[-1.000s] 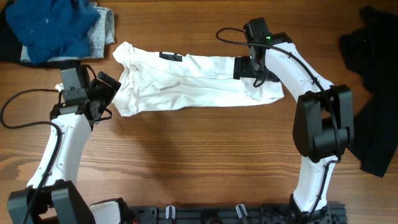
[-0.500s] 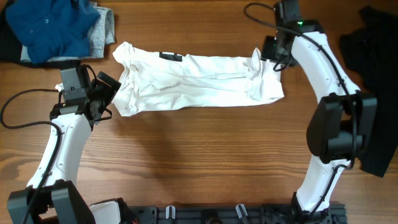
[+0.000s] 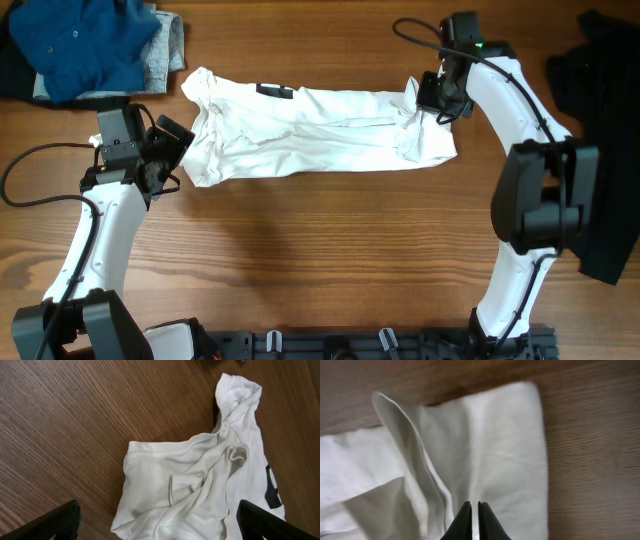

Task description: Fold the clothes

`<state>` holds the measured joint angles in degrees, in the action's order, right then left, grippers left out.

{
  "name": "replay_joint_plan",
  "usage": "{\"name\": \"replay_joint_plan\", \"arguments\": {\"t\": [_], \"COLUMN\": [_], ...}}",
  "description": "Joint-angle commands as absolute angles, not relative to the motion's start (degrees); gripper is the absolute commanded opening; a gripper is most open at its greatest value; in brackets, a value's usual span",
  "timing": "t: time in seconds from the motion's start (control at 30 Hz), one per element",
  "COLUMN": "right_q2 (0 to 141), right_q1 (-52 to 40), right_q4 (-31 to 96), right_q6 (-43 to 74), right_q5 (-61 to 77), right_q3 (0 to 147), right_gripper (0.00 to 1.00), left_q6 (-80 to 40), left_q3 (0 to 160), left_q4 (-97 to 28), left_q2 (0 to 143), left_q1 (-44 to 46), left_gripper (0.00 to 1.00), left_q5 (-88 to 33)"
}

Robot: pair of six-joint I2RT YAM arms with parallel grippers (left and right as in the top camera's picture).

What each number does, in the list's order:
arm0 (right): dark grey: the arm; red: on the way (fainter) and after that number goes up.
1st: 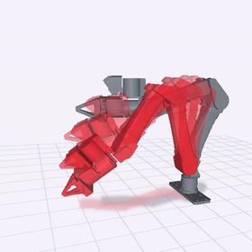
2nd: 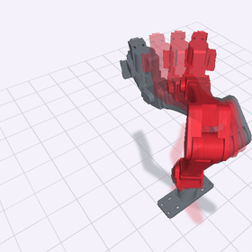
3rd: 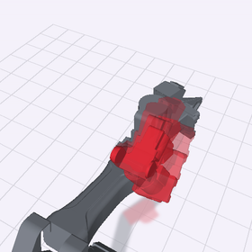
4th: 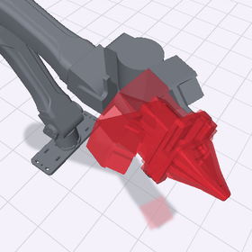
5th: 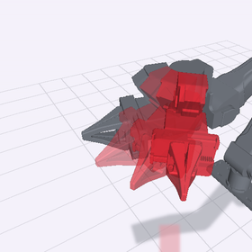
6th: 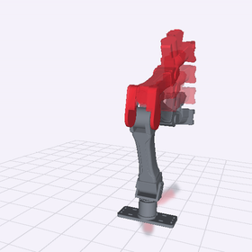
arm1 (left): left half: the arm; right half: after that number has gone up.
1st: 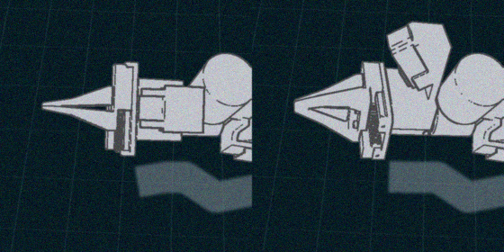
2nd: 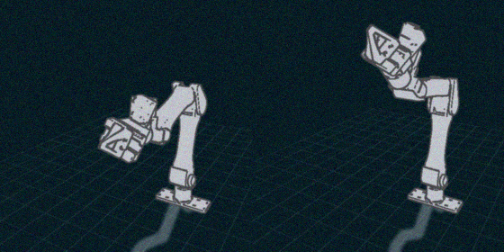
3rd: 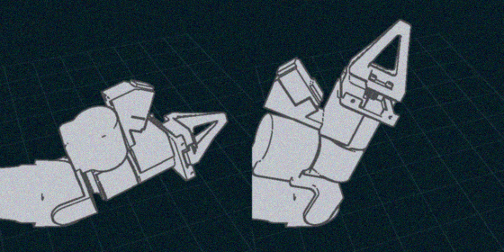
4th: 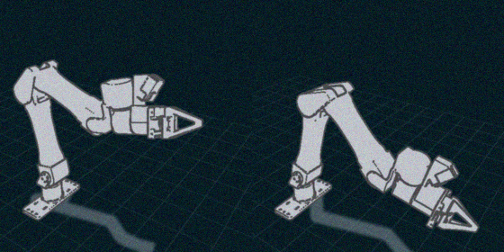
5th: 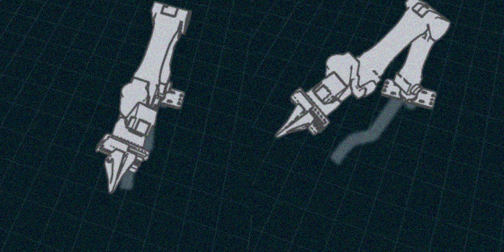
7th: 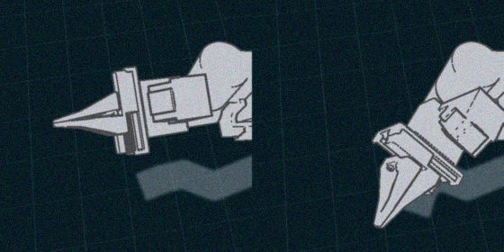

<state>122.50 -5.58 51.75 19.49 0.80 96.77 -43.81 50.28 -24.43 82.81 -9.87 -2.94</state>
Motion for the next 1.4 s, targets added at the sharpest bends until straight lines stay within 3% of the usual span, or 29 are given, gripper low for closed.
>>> {"name": "replay_joint_plan", "arguments": {"t": [0.0,0.53,0.77,0.8,0.83,0.9,0.93,0.97,1.0,1.17,1.37], "right_q2": [125.3,125.5,121.6,120.4,119.3,117.4,116.1,115.5,115.3,116.9,122.6], "right_q1": [-6.0,-11.0,-7.6,-6.3,-5.0,-2.4,-0.5,1.1,2.6,8.5,11.2], "right_q4": [51.4,49.1,54.6,55.5,56.5,57.3,57.5,57.7,58.0,56.6,55.1], "right_q6": [19.4,18.0,18.0,18.0,18.0,16.1,13.4,11.7,10.5,6.1,-0.6], "right_q5": [6.0,12.1,9.9,8.6,7.3,6.0,6.0,6.0,6.1,12.3,27.3], "right_q3": [95.9,96.2,101.7,102.8,103.8,104.9,104.9,104.9,104.9,102.1,97.5], "right_gripper": [0.04,0.10,0.13,0.16,0.25,0.52,0.73,0.84,0.89,0.97,0.97], "left_q6": [-43.9,-43.9,-43.9,-43.9,-43.9,-43.9,-43.9,-43.9,-43.9,-43.9,-43.9], "left_q3": [50.0,50.0,50.0,50.0,50.0,50.0,50.0,50.0,50.0,50.0,50.0], "left_q4": [-24.7,-24.7,-24.7,-24.7,-24.7,-24.7,-24.7,-24.7,-24.7,-24.7,-24.7], "left_q2": [82.1,82.1,82.1,82.1,82.1,82.1,82.1,82.1,82.1,82.1,82.1], "left_q1": [-10.3,-10.3,-10.3,-10.3,-10.3,-10.3,-10.3,-10.3,-10.3,-10.3,-10.3], "left_gripper": [1.00,1.00,0.99,1.00,1.00,1.00,1.00,1.00,1.00,1.00,1.00], "left_q5": [-3.2,-3.2,-3.2,-3.2,-3.2,-3.2,-3.2,-3.2,-3.2,-3.2,-3.2]}}
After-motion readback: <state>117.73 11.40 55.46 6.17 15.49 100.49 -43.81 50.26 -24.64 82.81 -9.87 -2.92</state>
